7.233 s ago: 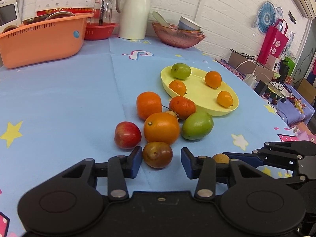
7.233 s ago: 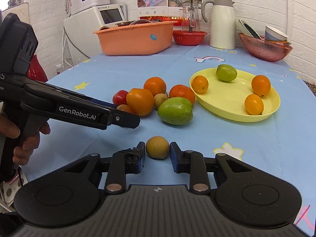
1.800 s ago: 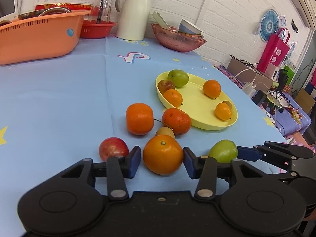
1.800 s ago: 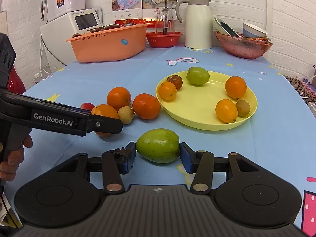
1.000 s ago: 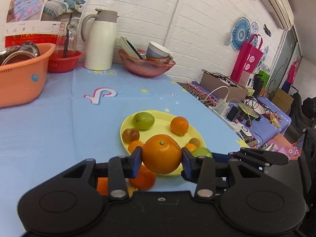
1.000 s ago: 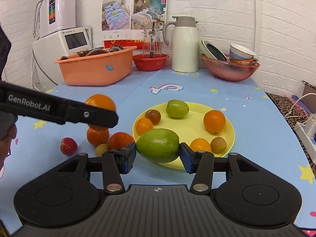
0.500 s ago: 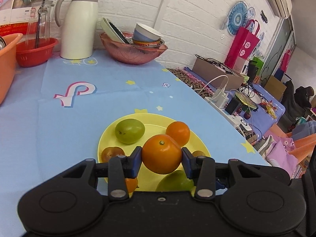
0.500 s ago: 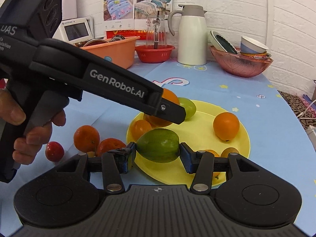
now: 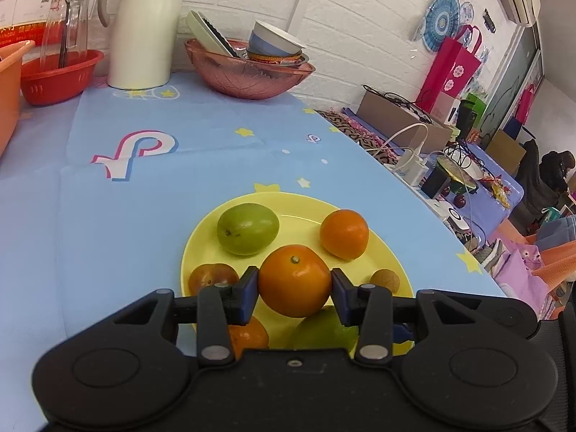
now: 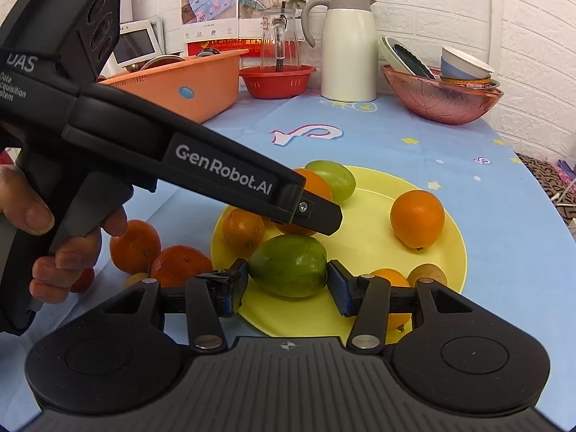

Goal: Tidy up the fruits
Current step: 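Lower the guava and orange onto the yellow plate and open both tools, then move both open tools back toward the remaining loose fruit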

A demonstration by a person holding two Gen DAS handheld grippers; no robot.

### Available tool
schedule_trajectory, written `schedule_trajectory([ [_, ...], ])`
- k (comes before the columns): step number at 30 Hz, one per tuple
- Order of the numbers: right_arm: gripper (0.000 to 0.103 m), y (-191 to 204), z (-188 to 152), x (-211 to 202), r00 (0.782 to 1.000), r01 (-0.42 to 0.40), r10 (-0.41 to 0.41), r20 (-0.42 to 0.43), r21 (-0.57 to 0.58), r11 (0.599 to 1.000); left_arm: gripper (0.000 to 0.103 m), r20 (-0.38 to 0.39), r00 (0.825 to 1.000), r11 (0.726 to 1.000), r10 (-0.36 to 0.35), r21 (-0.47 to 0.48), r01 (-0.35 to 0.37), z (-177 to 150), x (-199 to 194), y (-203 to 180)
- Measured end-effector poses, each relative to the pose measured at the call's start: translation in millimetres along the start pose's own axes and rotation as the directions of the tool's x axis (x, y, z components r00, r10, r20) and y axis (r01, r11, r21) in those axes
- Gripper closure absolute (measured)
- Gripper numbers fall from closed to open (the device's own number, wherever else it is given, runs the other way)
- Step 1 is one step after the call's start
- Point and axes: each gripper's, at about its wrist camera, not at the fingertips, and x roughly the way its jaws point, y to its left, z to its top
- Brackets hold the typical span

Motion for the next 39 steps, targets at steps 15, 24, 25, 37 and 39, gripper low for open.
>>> schedule_trajectory([
  [15,0.0,8.8,-4.1,-18.4,0.998,0.031,-0.028,0.059,-0.049,0.998,0.0,0.103,0.994,0.999,0.041,0.019,-0.043,-2.1,-37.6,-17.0],
  [24,0.0,20.5,-13.6,-43.0,0.996,0.011,-0.006,0.093,-0.053,0.999,0.0,0.117,0.988,0.994,0.105,0.009,-0.107,-28.6,-69.9,-28.5],
  [25,0.0,21.9,-14.5,-45.8,0.996,0.009,-0.004,0.094,-0.051,0.999,0.0,0.117,0.987,0.994,0.111,0.002,-0.112,-32.2,-74.3,-28.2],
  [37,0.0,37.4,-14.9,-82.5,0.989,-0.026,0.034,0.144,-0.058,0.998,0.0,0.155,0.957,0.97,0.243,-0.054,-0.238,-68.1,-147.3,-18.9],
  [39,0.0,40.5,-12.0,-89.1,0.985,-0.04,0.049,0.163,-0.057,0.998,0.0,0.172,0.949,0.965,0.263,-0.063,-0.256,-73.5,-160.2,-16.2],
])
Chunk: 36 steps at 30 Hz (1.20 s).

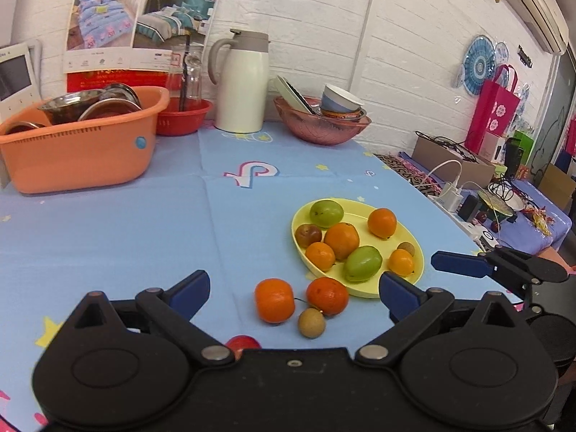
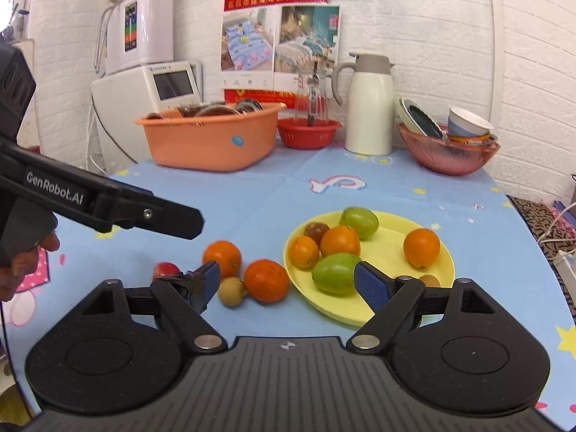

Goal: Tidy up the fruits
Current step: 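Move both open tools back toward the remaining loose fruit, then grasp the red apple with the left tool while the right tool grasps a kiwi fruit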

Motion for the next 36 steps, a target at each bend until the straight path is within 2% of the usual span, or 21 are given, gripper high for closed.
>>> schedule_trajectory([
  [6,0.0,13.2,1.3,-5.1,0.999,-0.037,0.037,0.011,-0.009,0.999,0.0,-0.001,0.999,0.998,0.049,-0.033,-0.049,-14.8,-17.4,18.4],
  [12,0.0,29.9,-7.7,13.5,0.993,-0.09,0.09,-0.069,0.008,0.996,0.0,-0.042,0.998,0.996,0.041,-0.073,-0.044,-33.8,-15.4,29.3],
  [15,0.0,37.2,-12.2,23.6,0.989,-0.087,0.088,-0.115,0.017,0.996,0.0,-0.052,0.998,0.996,0.027,-0.079,-0.031,-41.5,-11.4,31.1],
  [25,0.032,38.3,-19.5,50.3,0.985,-0.048,0.056,-0.166,0.051,0.998,0.0,-0.059,0.998,0.995,-0.01,-0.1,0.004,-47.2,7.2,40.8],
  [29,0.039,37.7,-20.1,59.0,0.983,-0.037,0.048,-0.175,0.063,0.997,0.0,-0.079,0.996,0.995,-0.029,-0.098,0.021,-47.6,17.4,41.4],
  [36,0.043,38.0,-19.4,65.0,0.984,-0.033,0.047,-0.173,0.082,0.996,0.0,-0.092,0.994,0.994,-0.051,-0.099,0.041,-46.5,25.6,42.4],
])
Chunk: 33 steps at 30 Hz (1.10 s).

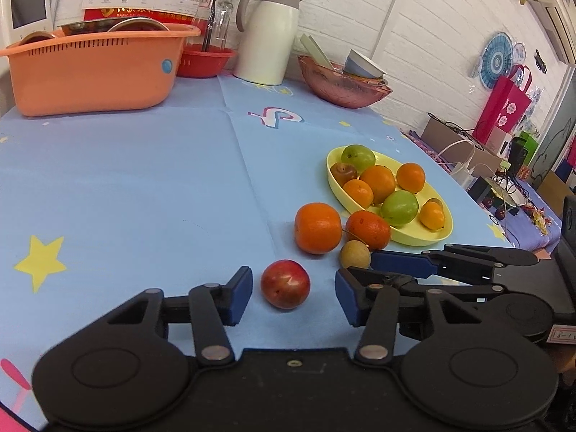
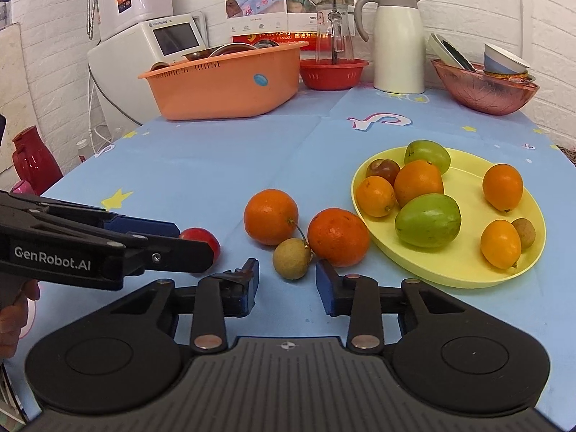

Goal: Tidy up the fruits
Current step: 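Grasp the red apple with the left tool while the right tool grasps a kiwi fruit, then lower the apple and kiwi fruit onto the yellow plate and open both tools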

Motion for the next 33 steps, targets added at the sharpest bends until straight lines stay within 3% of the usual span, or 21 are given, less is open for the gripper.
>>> schedule_trajectory([
  [7,0.052,-1.8,2.1,6.5,1.0,0.0,0.0,0.003,0.017,1.0,0.001,-0.011,1.0,1.0,0.003,-0.011,-0.003,1.4,5.0,3.4],
  [11,0.063,-4.2,1.8,7.3,1.0,-0.001,0.0,0.009,0.027,1.0,0.001,-0.025,1.0,1.0,0.0,-0.02,0.0,0.9,9.5,5.5],
  [33,0.063,-12.9,-11.9,-20.0,1.0,0.011,-0.012,0.023,0.049,0.999,0.002,-0.005,0.999,0.999,-0.038,0.021,0.038,0.2,-5.2,-20.2],
])
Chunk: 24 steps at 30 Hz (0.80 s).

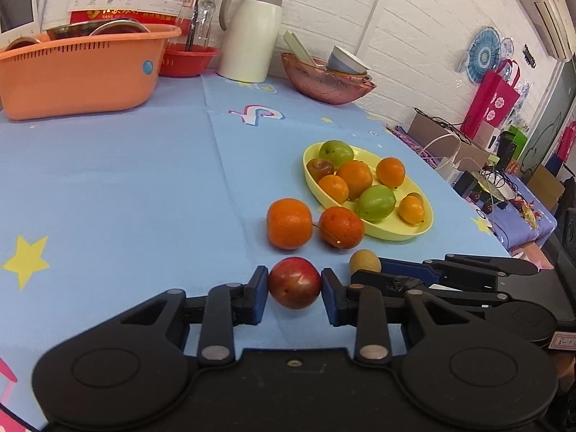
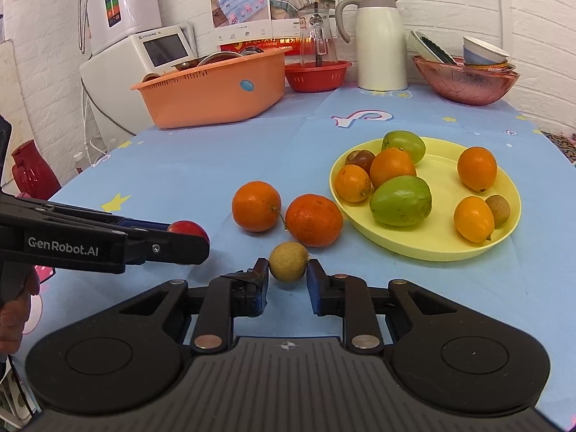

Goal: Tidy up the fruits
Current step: 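Lower the apple and kiwi fruit onto the yellow plate and open both tools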

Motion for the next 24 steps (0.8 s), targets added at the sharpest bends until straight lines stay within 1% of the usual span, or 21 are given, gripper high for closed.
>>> schedule_trajectory([
  [6,0.063,-9.6,1.4,-15.8,0.999,0.022,-0.022,0.039,0.011,1.0,0.002,0.021,0.998,0.998,-0.051,0.031,0.051,11.8,2.5,-22.0],
  [13,0.063,-38.6,10.1,-31.2,0.991,0.096,-0.1,0.093,0.045,0.994,0.002,0.04,0.992,0.99,-0.116,0.086,0.113,37.0,20.2,-52.6],
  [18,0.063,-61.3,12.5,-33.9,0.983,0.146,-0.153,0.104,0.074,0.987,0.002,0.006,0.984,0.978,-0.176,0.115,0.174,48.6,47.3,-74.0],
  [22,0.063,-75.5,8.6,-30.7,0.977,0.184,-0.191,0.091,0.08,0.98,0.002,-0.031,0.981,0.974,-0.19,0.118,0.192,50.5,69.9,-83.0],
  [24,0.063,-79.6,6.1,-28.0,0.978,0.186,-0.192,0.084,0.073,0.98,0.002,-0.052,0.98,0.975,-0.19,0.105,0.195,49.2,79.0,-81.8],
])
